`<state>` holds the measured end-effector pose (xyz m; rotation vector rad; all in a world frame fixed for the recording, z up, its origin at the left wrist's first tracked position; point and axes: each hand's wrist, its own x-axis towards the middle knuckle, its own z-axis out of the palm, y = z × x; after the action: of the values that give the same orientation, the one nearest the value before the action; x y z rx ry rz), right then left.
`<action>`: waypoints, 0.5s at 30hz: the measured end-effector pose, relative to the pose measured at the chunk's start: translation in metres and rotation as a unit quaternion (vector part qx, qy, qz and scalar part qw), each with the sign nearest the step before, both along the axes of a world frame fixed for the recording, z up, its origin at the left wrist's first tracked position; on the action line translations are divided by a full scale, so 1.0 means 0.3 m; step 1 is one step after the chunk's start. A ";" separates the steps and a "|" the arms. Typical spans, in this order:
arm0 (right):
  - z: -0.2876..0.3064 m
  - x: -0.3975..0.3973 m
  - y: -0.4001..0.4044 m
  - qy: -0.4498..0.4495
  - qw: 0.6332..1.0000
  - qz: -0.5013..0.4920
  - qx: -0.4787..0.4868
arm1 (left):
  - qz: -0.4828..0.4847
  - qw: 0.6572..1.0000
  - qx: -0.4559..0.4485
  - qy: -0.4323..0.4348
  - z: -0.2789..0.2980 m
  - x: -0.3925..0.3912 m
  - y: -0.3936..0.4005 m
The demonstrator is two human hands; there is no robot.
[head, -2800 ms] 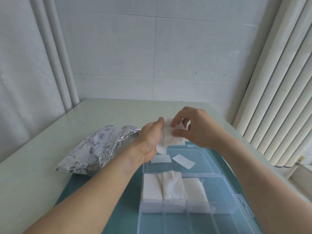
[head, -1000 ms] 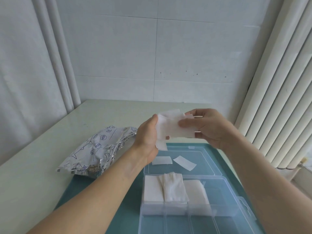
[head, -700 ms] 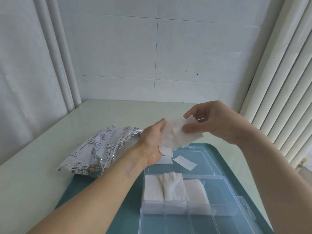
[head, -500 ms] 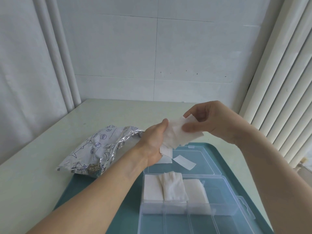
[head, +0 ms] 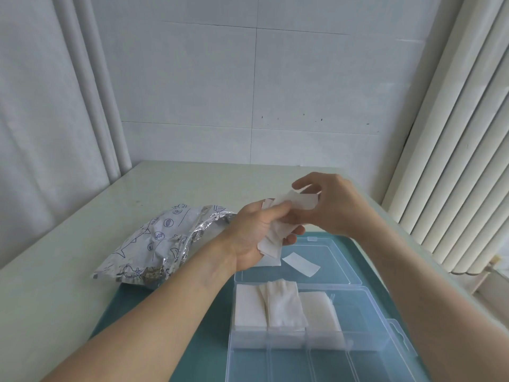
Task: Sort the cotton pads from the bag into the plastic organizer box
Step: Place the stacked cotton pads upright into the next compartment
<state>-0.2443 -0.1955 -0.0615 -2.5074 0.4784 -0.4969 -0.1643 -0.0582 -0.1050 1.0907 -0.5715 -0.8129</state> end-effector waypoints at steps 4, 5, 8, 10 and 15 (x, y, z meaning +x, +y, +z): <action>0.042 -0.044 -0.061 0.065 0.987 0.076 0.126 | -0.024 1.000 0.004 -0.008 -0.001 -0.005 0.001; 0.047 -0.052 -0.076 0.056 0.976 0.098 0.185 | -0.018 1.000 0.009 -0.011 -0.002 -0.003 0.001; 0.051 -0.068 -0.103 0.029 0.963 0.106 0.245 | -0.001 0.999 0.020 -0.027 -0.002 0.002 0.007; 0.047 -0.063 -0.117 0.003 0.970 0.074 0.230 | 0.001 0.999 0.023 -0.031 0.000 0.001 0.011; 0.088 -0.080 -0.144 -0.081 0.972 0.056 0.215 | 0.036 0.998 0.043 -0.002 -0.017 0.018 0.001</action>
<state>-0.2683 -0.2386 -0.0352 -2.0459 0.3357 -0.4895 -0.1590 -0.0579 -0.1102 1.1859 -0.5021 -0.7782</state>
